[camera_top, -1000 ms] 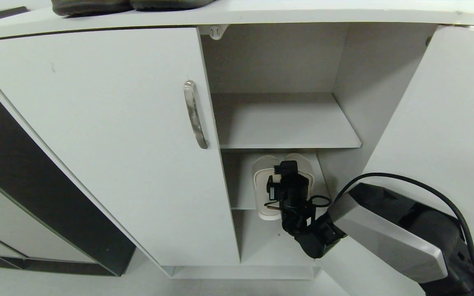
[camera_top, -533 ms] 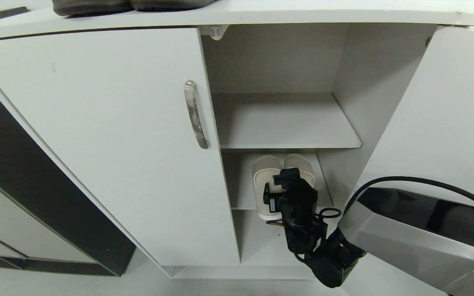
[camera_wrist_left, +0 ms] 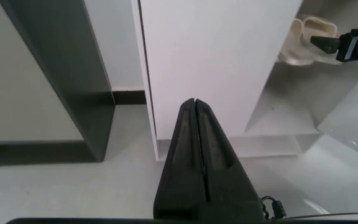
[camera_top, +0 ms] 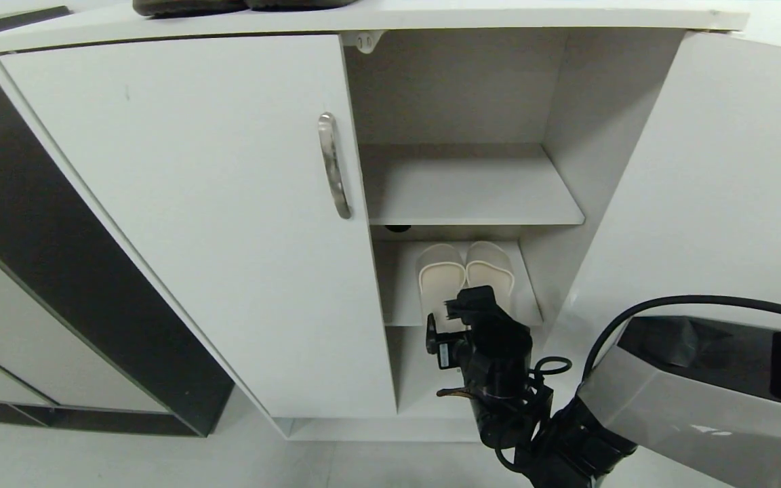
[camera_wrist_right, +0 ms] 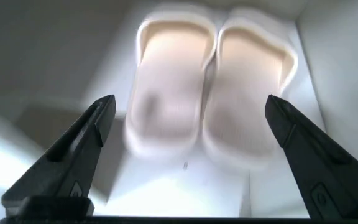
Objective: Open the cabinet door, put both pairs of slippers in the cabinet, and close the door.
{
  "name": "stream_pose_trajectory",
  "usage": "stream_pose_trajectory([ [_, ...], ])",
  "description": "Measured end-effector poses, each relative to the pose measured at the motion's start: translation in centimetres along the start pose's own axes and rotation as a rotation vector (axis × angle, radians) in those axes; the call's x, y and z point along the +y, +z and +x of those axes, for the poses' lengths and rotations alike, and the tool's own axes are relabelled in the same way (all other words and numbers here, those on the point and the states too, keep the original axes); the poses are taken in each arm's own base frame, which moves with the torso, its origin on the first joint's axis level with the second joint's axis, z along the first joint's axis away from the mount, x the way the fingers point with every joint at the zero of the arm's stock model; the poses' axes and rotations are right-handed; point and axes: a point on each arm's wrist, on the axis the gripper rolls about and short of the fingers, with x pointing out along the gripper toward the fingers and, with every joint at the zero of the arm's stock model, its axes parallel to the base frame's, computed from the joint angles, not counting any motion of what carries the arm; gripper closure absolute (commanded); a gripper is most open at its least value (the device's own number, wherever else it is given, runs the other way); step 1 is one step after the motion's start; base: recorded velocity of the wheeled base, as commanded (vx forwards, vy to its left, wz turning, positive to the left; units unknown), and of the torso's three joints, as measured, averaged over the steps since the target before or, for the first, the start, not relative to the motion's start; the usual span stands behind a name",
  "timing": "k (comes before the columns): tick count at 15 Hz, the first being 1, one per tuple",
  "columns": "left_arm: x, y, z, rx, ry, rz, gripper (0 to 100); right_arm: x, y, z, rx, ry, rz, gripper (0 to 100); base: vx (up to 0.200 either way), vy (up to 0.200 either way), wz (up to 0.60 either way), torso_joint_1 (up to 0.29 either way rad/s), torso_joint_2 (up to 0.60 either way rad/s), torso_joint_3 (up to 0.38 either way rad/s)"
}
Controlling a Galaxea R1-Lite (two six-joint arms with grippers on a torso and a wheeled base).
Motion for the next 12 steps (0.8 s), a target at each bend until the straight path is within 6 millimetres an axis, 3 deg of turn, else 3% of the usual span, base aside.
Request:
stream_pose_trajectory([
  [2, 0.0, 0.0, 0.0, 0.0, 0.001, 0.0, 100, -0.05, 0.01, -0.02, 0.001, -0.001, -0.001, 0, -0.2, 0.0, 0.0, 0.0, 0.0, 0.002],
  [12, 0.0, 0.0, 0.0, 0.0, -0.001, 0.002, 100, -0.35, -0.08, -0.15, -0.011, -0.006, 0.01, 0, 0.0, 0.0, 0.0, 0.0, 0.0, 0.0],
])
